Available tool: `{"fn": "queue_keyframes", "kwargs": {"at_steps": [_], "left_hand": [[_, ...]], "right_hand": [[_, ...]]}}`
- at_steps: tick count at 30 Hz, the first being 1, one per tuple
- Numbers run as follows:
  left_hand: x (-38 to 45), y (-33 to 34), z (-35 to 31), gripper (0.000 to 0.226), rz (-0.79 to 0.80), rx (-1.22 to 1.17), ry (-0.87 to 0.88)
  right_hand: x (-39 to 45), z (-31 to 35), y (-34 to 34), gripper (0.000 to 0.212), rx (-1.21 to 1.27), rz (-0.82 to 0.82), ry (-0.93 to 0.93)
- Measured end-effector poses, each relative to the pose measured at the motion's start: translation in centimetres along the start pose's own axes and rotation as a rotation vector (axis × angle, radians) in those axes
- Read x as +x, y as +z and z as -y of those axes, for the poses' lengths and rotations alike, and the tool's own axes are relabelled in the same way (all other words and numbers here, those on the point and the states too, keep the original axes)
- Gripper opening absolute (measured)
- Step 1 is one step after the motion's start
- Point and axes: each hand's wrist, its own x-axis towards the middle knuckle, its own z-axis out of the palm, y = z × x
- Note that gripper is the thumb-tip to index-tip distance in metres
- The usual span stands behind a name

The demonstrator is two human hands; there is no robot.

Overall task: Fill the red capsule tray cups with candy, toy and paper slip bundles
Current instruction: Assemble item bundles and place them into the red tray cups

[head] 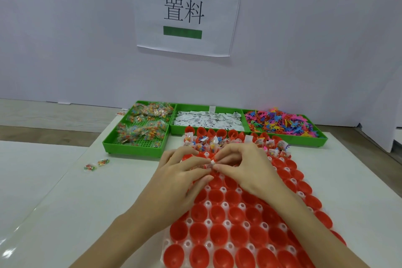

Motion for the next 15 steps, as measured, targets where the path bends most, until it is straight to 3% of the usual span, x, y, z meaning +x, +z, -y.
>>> {"fn": "queue_keyframes", "kwargs": {"at_steps": [9, 15], "left_hand": [[0.26, -0.38, -0.14, 0.041, 0.066, -0.113, -0.101], [0.09, -0.55, -0.56, 0.049, 0.178, -0.038, -0.086]], "right_hand": [[-0.05, 0.31, 0.29, 0.015, -0.093, -0.030, 0.007], [0.31, 0.68, 0.16, 0.009, -0.221, 0.071, 0.019]]}}
